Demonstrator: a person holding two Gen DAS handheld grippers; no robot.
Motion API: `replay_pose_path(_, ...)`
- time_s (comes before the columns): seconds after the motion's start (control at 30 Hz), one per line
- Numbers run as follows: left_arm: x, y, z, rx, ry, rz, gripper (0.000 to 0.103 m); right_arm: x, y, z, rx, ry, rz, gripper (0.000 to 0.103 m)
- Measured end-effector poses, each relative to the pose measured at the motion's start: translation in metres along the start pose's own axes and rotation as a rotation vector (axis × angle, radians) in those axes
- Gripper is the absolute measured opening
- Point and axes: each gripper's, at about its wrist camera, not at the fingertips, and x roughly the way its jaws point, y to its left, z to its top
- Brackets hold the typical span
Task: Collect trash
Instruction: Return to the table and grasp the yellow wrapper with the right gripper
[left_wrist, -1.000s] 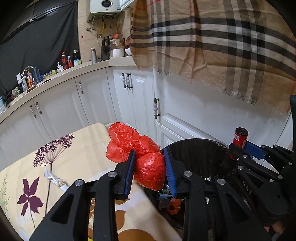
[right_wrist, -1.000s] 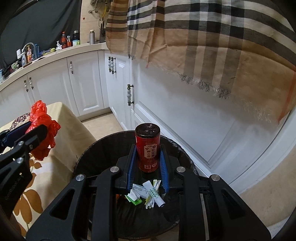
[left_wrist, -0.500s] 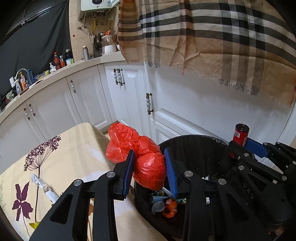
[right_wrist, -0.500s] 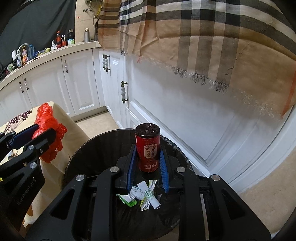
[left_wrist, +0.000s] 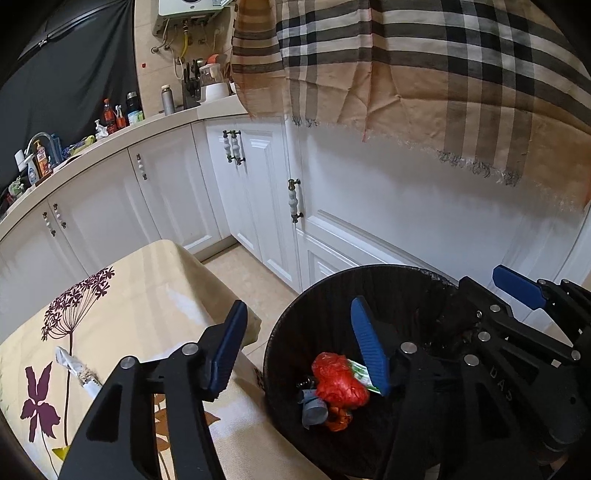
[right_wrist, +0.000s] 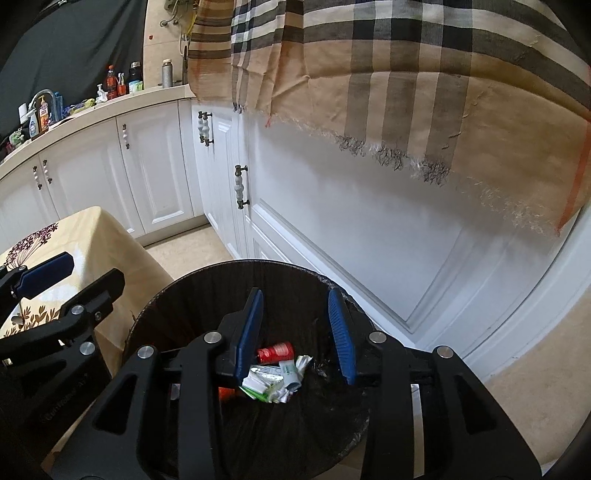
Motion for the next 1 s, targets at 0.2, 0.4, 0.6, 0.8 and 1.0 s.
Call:
replay_pose_path(0.2,-0.001,0.0,0.0,0.001,-0.002,0.003,0.058,-0.003,0.001,-0.001,-0.001,0.004,-0.003,0.036)
replay_pose_path(0.4,-0.011,0.01,0.0,-0.018,-0.007,0.017,0.061,-0.007,0.005,0.0,-0.009,0.003,0.009,0.036)
replay_pose_path(0.6,-0.031,0.03,-0.005,-0.042,-0.014,0.049,0.063,-0.019,0.023,-0.003,-0.023,0.004,0.063,0.036)
replay_pose_path(0.8,-0.059,0.071,-0.025,-0.089,0.0,0.122,0.064,-0.038,0.059,-0.009,-0.074,0.003,0.156,0.036)
replay_pose_path(1.0,-0.09,0.124,-0.058,-0.156,0.033,0.237,0.065,-0.06,0.105,-0.019,-0.141,0.012,0.279,0.036)
